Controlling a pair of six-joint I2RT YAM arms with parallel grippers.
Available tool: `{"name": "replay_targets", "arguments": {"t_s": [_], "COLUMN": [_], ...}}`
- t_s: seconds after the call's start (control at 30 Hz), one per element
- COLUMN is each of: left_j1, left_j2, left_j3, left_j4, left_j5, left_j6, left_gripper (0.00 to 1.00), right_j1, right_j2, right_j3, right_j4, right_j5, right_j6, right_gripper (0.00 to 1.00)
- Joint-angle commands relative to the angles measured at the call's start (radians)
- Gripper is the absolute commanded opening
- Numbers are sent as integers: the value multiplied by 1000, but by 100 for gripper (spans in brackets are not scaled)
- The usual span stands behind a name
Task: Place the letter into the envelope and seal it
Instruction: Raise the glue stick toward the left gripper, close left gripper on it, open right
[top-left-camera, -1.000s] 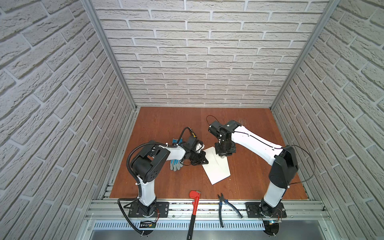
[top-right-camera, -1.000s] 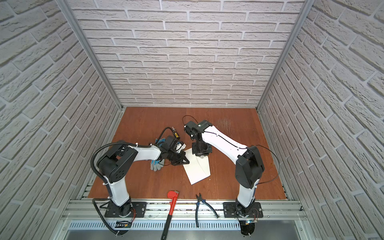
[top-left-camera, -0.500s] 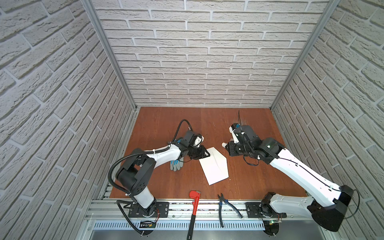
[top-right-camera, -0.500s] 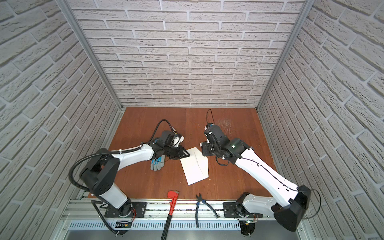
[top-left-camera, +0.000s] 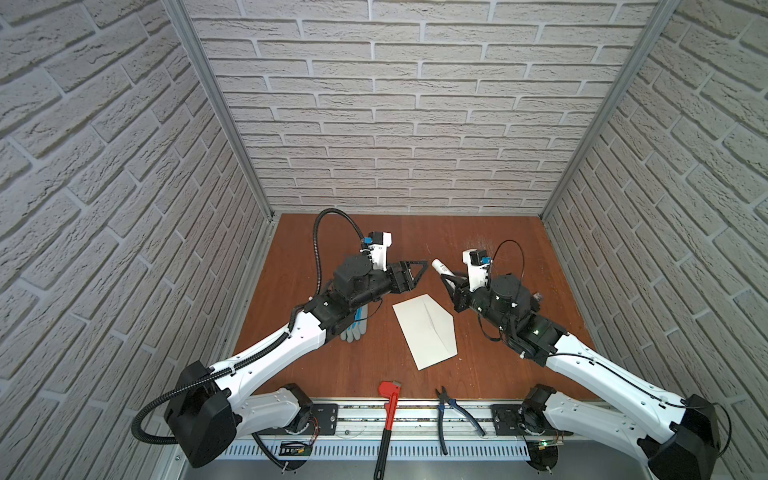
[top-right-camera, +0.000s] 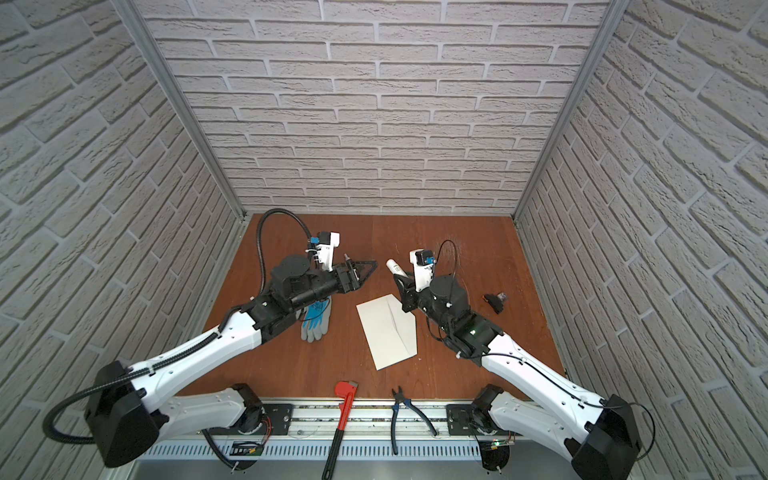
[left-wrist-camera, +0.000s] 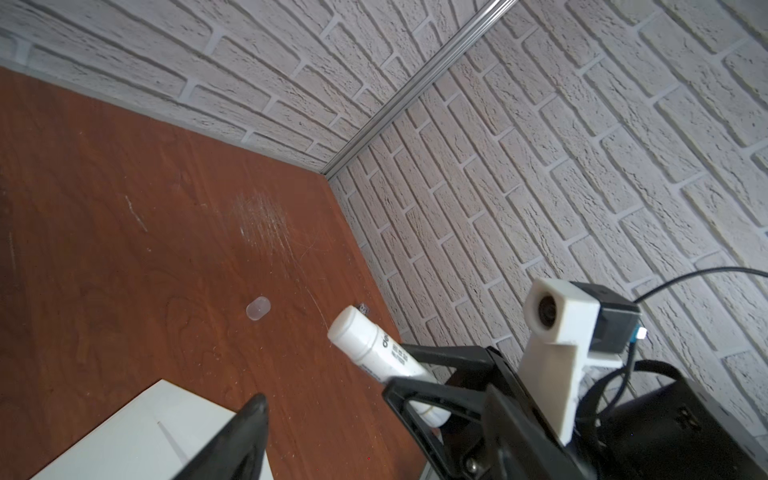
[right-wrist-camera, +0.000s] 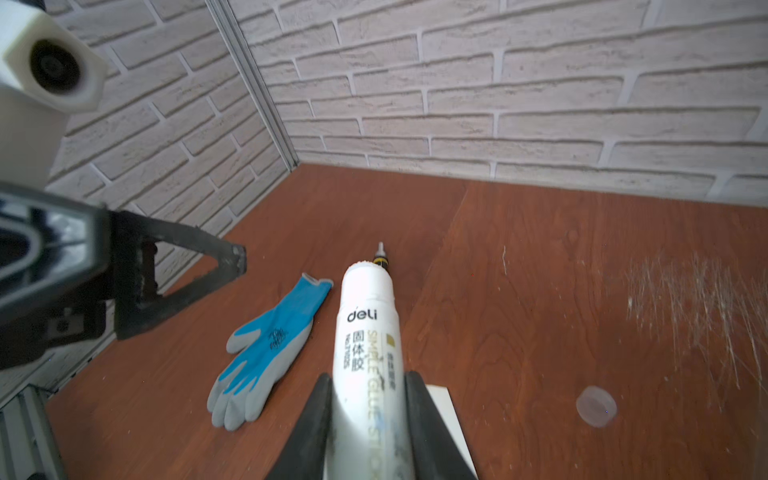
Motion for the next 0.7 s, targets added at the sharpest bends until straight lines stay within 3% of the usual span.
{"name": "replay_targets", "arguments": {"t_s": [0.0,0.23,0.43,0.67], "left_j1": [-26,-40,-38,-40], "left_j2": [31,148,250,317], "left_j3": [-4,34,141,197], "left_j4": [176,390,457,451], "left_j5": [-106,-89,-13,73], "left_j6": [-34,-143,-231,-321], "left_gripper": [84,87,86,75], "right_j1": [-1,0,0,1], "right_j2": [10,52,67,73], "right_j3": [-16,-33,-44,-76], "right_j4": [341,451,491,541], "right_j5": [50,55,45,30], "right_j6": [-21,-6,-22,-44], "right_gripper": [6,6,6,6]}}
